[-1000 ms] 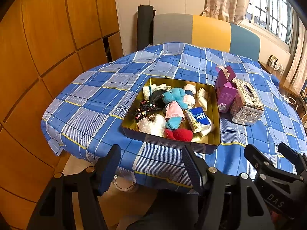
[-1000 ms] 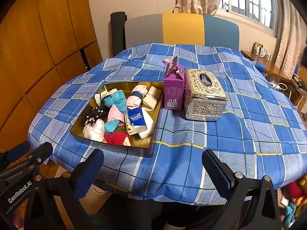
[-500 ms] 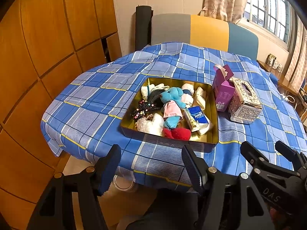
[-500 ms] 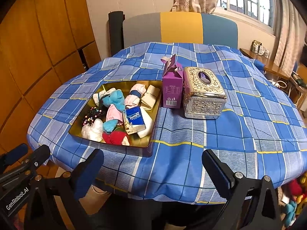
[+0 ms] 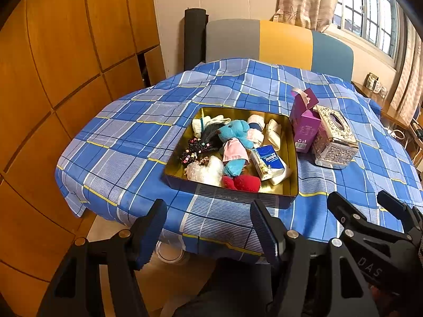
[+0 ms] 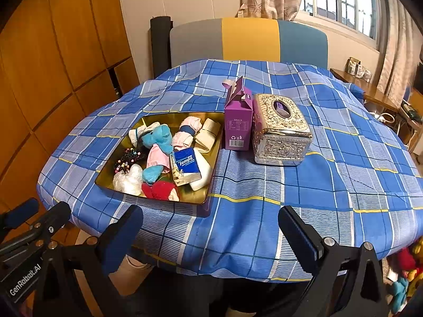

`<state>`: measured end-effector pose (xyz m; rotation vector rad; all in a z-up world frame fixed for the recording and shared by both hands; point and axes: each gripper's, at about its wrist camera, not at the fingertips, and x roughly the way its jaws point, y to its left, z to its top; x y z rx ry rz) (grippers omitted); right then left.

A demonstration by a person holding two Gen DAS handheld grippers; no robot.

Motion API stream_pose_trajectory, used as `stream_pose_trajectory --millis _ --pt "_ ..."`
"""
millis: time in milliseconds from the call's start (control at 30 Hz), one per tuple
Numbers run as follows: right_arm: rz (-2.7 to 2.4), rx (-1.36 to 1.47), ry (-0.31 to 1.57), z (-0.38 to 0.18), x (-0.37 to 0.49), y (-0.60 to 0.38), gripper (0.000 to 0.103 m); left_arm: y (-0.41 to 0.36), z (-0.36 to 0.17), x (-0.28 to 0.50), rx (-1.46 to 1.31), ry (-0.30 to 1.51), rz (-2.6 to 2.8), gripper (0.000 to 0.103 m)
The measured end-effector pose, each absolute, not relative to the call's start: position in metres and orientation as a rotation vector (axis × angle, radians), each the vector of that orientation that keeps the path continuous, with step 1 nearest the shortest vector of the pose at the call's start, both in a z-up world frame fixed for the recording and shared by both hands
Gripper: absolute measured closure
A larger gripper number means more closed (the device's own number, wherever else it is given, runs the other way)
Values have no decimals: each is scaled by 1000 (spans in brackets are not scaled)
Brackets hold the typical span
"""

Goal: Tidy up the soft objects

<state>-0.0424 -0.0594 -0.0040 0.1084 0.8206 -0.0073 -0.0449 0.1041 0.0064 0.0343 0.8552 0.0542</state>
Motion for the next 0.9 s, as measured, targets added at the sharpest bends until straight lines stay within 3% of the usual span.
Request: stream_pose_trajectory --millis 900 --pt "-16 116 831 -6 -40 -60 0 108 4 -43 24 871 51 37"
